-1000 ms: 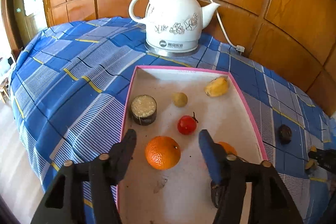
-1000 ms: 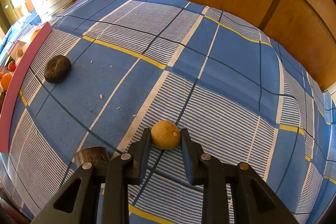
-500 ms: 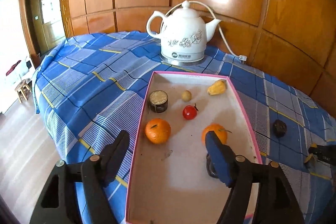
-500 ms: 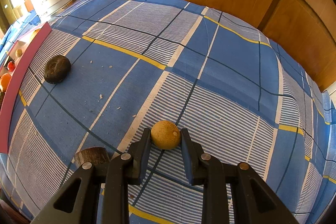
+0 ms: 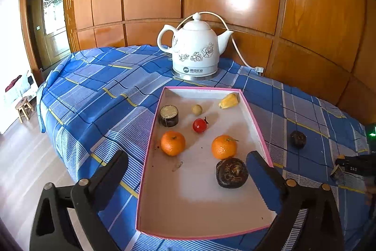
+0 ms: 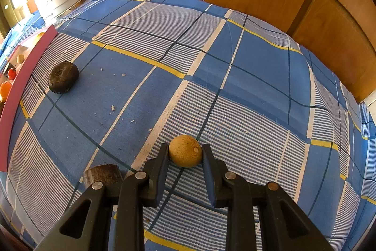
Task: Organize fruits
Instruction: 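Withdraw the left gripper from the tray while the right holds the yellow fruit, then carry the small yellow fruit into the tray and open the right gripper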
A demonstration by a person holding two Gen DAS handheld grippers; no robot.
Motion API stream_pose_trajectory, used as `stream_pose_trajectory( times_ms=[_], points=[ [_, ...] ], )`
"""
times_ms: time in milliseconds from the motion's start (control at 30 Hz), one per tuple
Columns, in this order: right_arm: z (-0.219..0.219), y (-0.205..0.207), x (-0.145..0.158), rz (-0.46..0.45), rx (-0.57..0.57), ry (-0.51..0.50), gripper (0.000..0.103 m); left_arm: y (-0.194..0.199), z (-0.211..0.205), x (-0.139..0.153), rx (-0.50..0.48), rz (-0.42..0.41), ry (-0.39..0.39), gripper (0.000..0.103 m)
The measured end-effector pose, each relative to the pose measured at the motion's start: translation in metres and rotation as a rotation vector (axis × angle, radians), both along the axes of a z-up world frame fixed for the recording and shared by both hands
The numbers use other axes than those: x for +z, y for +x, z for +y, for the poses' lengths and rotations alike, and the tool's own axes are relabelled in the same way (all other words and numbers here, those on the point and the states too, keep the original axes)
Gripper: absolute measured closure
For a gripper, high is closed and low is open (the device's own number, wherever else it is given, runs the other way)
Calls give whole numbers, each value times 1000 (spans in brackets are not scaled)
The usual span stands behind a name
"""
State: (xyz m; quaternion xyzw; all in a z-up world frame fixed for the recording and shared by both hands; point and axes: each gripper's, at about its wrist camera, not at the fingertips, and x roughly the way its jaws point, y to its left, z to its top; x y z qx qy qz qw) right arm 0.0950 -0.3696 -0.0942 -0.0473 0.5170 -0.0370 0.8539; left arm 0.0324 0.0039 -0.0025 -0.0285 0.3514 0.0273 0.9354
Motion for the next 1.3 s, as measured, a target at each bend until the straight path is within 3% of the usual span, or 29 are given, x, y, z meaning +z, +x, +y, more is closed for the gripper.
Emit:
stream_pose_trajectory(
  times_ms=[500,933,1100,1300],
  points=[
    [1,-1,1,-7,1,-3,75,0,-1,-7,16,34,19,0],
    [2,1,3,-2,-18,-8,76,-4,3,0,50,1,26,0],
    [14,3,25,-48,-8,30,76,-4,4,2,51,-7,23,0],
    [78,13,63,-140,145,128,76,-5,8,1,52,-6,11,0]
  ],
)
